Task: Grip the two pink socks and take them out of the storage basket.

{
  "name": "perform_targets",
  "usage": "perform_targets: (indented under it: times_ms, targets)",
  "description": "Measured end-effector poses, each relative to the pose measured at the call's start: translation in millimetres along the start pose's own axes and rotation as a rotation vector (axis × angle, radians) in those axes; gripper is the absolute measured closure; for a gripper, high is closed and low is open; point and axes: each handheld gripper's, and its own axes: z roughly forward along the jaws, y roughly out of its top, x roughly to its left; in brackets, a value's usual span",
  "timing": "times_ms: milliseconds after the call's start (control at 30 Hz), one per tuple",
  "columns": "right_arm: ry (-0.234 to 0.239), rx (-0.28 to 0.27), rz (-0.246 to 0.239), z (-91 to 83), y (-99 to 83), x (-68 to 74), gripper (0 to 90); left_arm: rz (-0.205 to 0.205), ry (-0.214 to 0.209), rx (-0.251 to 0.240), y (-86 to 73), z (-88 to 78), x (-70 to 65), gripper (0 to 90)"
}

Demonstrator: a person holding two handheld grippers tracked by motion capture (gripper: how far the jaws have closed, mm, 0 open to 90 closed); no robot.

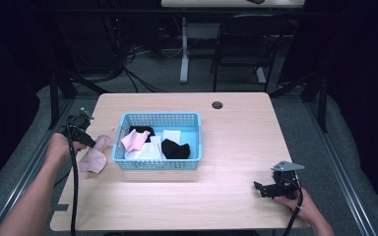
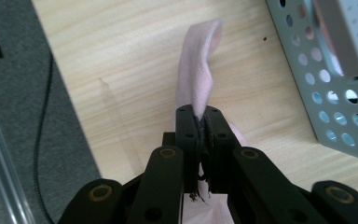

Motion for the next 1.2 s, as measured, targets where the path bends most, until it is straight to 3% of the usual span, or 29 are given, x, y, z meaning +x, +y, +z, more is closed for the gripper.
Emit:
perform_targets:
  times_ms: [200,600,633,767,867,1200]
  targets:
    - [-0.004,0.0,0.001,-0.1,-0.1,0.2,0.0,-0.022,-0.032,0.005,1.0,9.5,0.0,85.7]
    - [-0.004,-0.001,0.002,-0.1,-0.1,0.2,0.0,-0.04,-0.039,0.018,-2.7,27.7,-3.9,82.9]
    - [-0.004,0.0,0.001,-0.1,-0.1,0.2,0.0,-0.048,-0.045,0.01,-2.9,27.1,-3.6,77.6]
    - [-0.004,-0.001,0.002,-0.1,-0.1,0.2,0.0,-0.047,-0.043,0.004,-3.2,23.0,-4.1,74.1]
    - [-0.004,-0.001,0.002,-0.1,-0.1,0.3,0.0,-0.048,-0.04,-0.015,-4.0,16.3,-3.8,62.8]
    - [-0.004,0.003,-0.002,-0.3,0.1,0.1,0.0,-0.037,0.004,-0.106,2.9,-26.4,-2.1,33.1]
